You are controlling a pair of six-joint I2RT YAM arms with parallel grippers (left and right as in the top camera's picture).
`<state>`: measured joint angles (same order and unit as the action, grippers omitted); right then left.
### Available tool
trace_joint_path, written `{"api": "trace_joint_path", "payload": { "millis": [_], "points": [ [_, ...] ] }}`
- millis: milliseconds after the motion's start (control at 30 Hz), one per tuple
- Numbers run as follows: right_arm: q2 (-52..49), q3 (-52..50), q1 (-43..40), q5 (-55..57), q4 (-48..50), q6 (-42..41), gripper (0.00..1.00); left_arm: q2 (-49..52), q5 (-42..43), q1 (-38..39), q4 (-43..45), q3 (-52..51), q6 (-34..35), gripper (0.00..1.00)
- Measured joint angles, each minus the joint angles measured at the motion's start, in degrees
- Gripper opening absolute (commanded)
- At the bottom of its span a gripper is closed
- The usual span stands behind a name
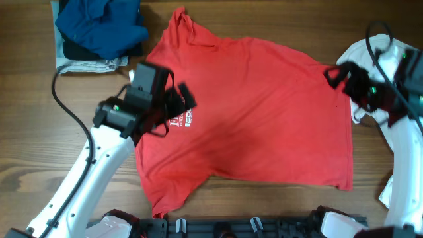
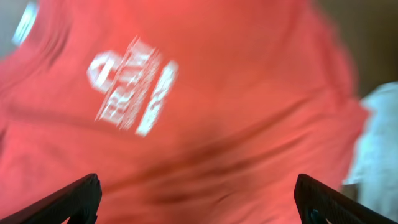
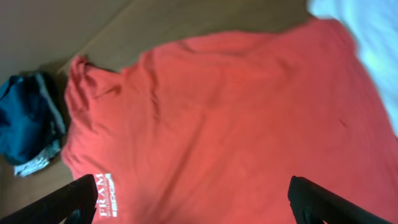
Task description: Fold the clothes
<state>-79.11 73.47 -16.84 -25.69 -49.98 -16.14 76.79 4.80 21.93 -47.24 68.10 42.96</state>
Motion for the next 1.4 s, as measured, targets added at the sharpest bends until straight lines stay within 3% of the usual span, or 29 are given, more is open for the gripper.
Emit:
{"api": "trace_joint_path", "payload": {
  "millis": [200, 333, 467, 933, 1033, 1133, 1267, 1400],
  "points": [
    [-20.8, 18.7, 3.8, 5.2, 1.2, 0.0, 1.00, 18.7, 0.6, -2.9, 19.6, 12.1, -7.3, 0.95],
    [-29.8, 19.7, 3.7, 7.9, 0.4, 0.0, 1.00, 40.7, 1.1, -4.2, 30.6, 26.7, -9.7, 0.96],
    [-34.4, 19.7, 3.7, 8.5, -1.5, 0.4, 1.00, 54.2, 1.1, -6.1, 32.9, 37.4, -9.9, 0.91],
    [-34.4, 19.7, 3.7, 8.6, -5.9, 0.4, 0.99, 64.3, 1.1, -7.7, 36.6, 40.2, -10.2, 0.88],
    [-34.4, 19.7, 3.7, 8.6, -5.9, 0.4, 0.91, 64.5, 1.0, -6.6, 36.8, 40.2, -11.3, 0.71],
    [-34.4, 19.7, 3.7, 10.6, -5.1, 0.2, 0.92, 64.9, 1.1, -5.7, 37.2, 40.2, -12.3, 0.56],
    [-34.4, 19.7, 3.7, 13.6, -2.9, -0.3, 0.91, 65.1, 1.1, -5.5, 37.2, 40.2, -12.6, 0.04],
    [-34.4, 19.7, 3.7, 20.0, 4.1, -3.1, 0.90, 65.1, -0.2, -5.5, 36.3, 40.3, -12.7, 0.04]
  ]
}}
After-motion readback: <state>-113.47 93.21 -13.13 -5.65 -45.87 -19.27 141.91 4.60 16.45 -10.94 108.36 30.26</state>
